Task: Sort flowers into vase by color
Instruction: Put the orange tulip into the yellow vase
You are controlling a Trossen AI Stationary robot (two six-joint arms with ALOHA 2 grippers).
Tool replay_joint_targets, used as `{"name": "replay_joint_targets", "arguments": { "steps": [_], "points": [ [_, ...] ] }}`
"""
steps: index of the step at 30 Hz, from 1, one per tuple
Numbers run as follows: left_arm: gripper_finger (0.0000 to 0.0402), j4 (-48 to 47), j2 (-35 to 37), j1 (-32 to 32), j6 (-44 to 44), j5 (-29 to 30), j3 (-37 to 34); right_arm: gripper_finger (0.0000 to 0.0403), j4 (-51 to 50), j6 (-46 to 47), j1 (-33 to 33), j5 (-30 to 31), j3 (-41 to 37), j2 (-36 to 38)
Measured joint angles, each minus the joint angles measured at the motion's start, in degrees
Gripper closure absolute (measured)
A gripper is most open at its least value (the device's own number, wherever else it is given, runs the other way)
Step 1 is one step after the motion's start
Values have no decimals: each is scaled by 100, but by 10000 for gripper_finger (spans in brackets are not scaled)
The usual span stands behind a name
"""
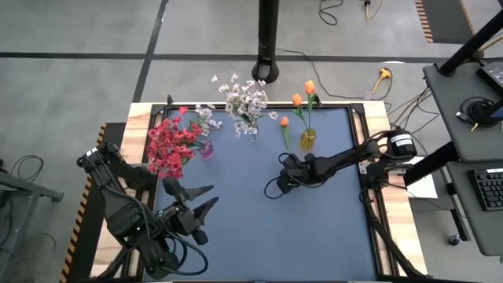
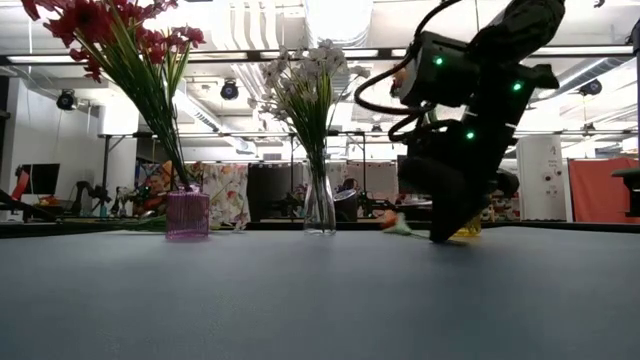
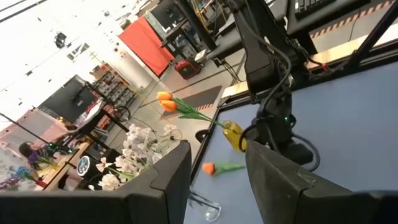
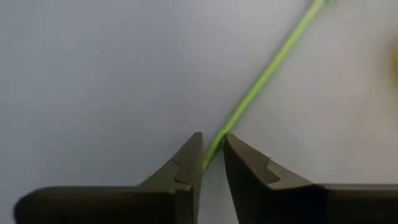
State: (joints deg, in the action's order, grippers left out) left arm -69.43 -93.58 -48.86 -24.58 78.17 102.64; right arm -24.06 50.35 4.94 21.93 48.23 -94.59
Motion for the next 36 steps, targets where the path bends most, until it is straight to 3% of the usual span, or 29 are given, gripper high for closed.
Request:
{"name": "replay_joint_targets", "arguments": {
  "steps": [5,12,18,27,36],
  "points": [
    [264,-2,0,2,12,-2,18,372,-506,-100,188,-527,-4,236],
    [264,-2,0,2,12,-4,18,374,-1373,98,625,-1651,-33,765],
    [264,0,2,2,-43,-7,16,366,-1792,369,1026,-1764,-29,1168],
    [264,46,7,20,-292,-269,71,285,-1852,355,1171,-1733,-22,1467],
    [264,45,0,65,-294,-403,71,202,-1199,-378,912,-974,-37,1497]
  ]
}}
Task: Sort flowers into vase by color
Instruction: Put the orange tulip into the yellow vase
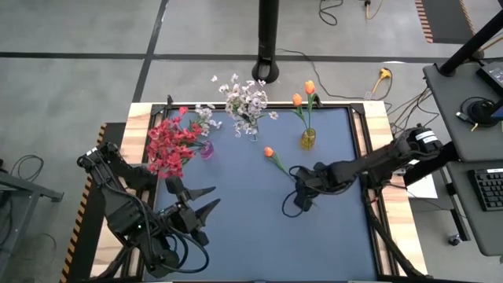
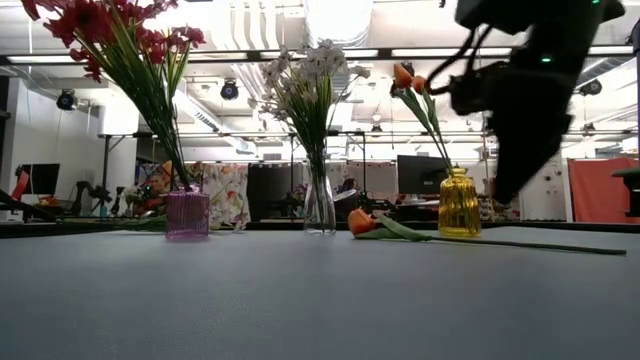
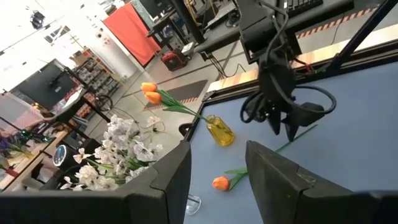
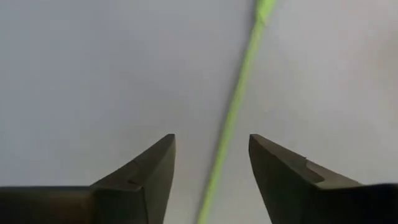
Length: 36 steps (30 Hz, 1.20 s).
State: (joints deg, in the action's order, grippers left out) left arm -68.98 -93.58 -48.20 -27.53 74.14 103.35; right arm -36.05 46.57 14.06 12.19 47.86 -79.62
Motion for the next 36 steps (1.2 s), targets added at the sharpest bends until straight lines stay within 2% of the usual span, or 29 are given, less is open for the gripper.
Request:
{"name": "replay_joint_targets", "arguments": {
  "steps": [10,16,21,27,36],
  "points": [
    [264,-1,-4,15,0,19,0,172,1455,-1046,-878,150,-39,-675],
    [264,-1,-4,41,2,21,0,176,2104,-1314,-1259,196,-39,-1396],
    [264,-3,-4,41,2,32,0,189,2225,-1250,-1326,287,-18,-1677],
    [264,-3,-7,44,2,32,-2,236,2213,-1163,-1331,340,-25,-1618],
    [264,-3,-9,48,2,32,-4,350,2167,-1163,-1337,448,-40,-1455]
  ]
}}
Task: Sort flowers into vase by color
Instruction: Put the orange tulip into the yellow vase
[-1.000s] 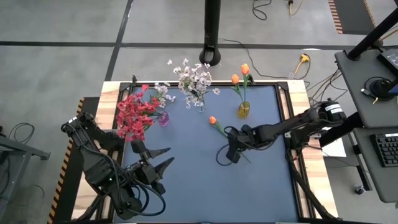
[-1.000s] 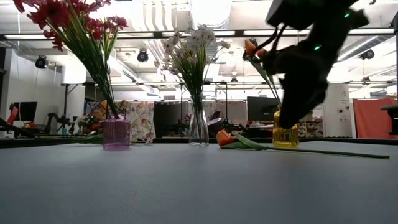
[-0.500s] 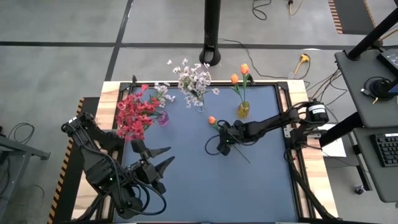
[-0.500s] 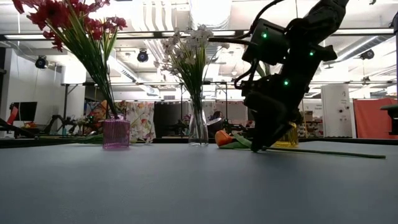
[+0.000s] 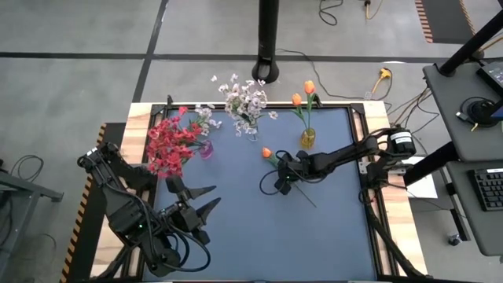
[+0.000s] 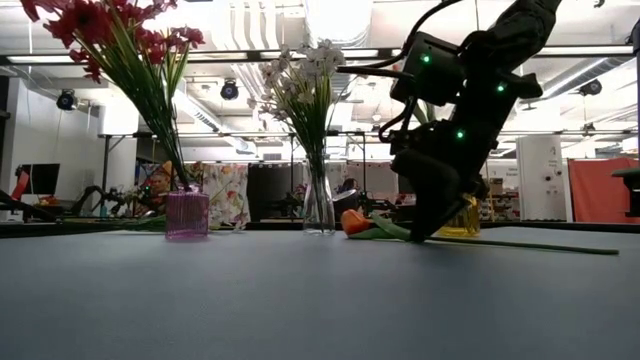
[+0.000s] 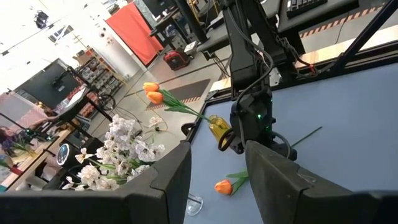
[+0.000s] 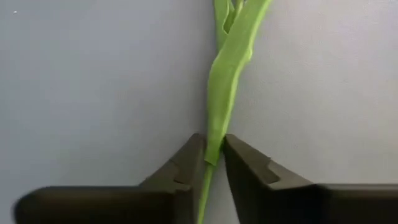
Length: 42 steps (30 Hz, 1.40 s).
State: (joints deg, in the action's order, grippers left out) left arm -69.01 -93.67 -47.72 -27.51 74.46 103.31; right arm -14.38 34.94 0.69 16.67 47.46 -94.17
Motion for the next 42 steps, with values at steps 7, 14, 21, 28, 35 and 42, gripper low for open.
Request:
{"name": "replay_joint_targets", "arguments": {
  "steps": [7,14,21,28,35,42],
  "points": [
    [264,0,0,0,2,0,-2,389,-105,-108,13,-14,-17,163],
    [264,-5,0,0,2,-2,-4,389,-179,-288,270,-68,-18,883],
    [264,-2,0,7,0,0,-7,390,1273,-918,430,-6,-557,1968],
    [264,8,-2,12,0,-2,-7,390,3837,-1679,417,96,-1679,2926],
    [264,13,-2,55,0,-2,-7,390,6054,-3016,415,1147,-2410,3383],
    [264,7,-2,81,66,0,-7,390,7185,-4222,414,1949,-2459,3555]
  ]
}}
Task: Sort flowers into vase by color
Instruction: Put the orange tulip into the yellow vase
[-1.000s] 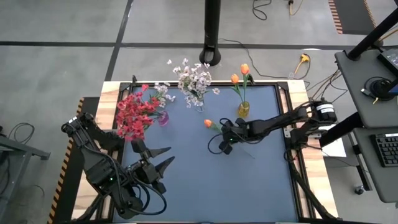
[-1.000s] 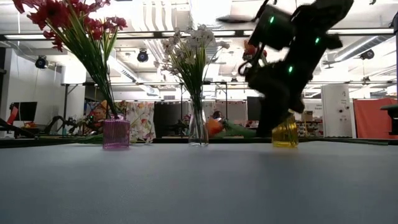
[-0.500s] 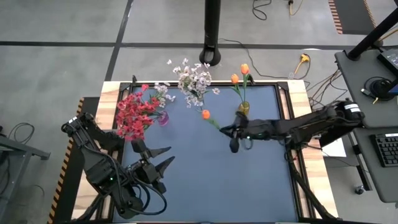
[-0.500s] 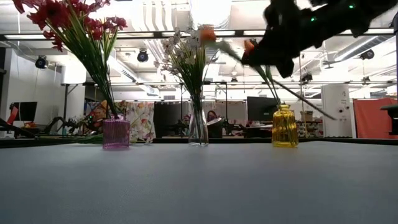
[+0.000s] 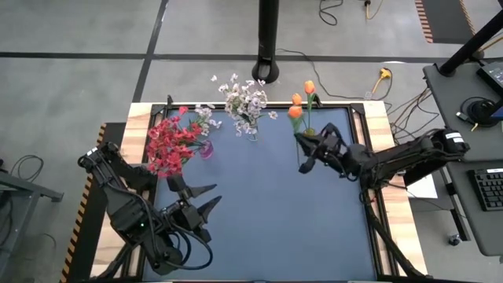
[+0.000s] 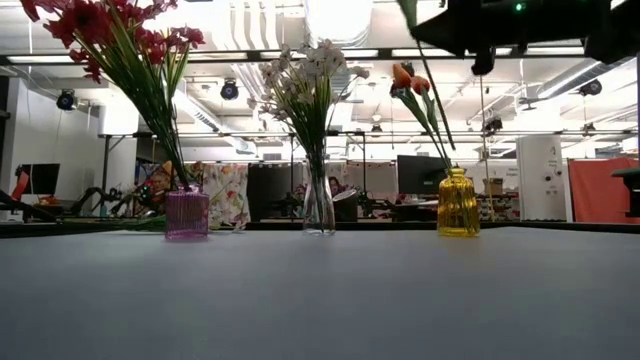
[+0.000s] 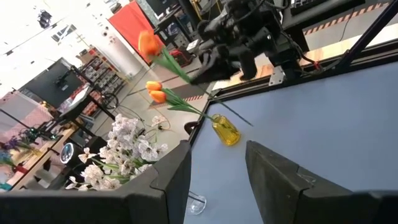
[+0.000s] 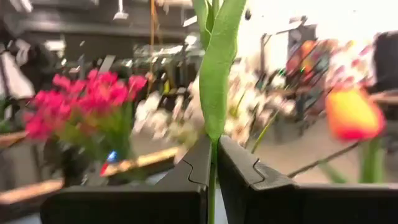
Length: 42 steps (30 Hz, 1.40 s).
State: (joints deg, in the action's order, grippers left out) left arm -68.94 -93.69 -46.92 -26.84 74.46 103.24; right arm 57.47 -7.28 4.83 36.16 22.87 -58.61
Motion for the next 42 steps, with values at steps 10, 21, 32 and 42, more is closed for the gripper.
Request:
{"name": "replay_joint_targets", "arguments": {
  "steps": [10,21,32,42],
  "points": [
    [264,-5,0,70,41,0,0,390,932,-1261,-589,160,0,265],
    [264,-6,0,70,43,0,0,390,931,-1566,-1440,401,-176,341],
    [264,-9,0,106,89,0,0,390,2168,-1071,-2056,-259,-1014,335],
    [264,-11,0,182,92,0,0,390,2151,-1070,-2230,-341,-1128,332]
  ]
}}
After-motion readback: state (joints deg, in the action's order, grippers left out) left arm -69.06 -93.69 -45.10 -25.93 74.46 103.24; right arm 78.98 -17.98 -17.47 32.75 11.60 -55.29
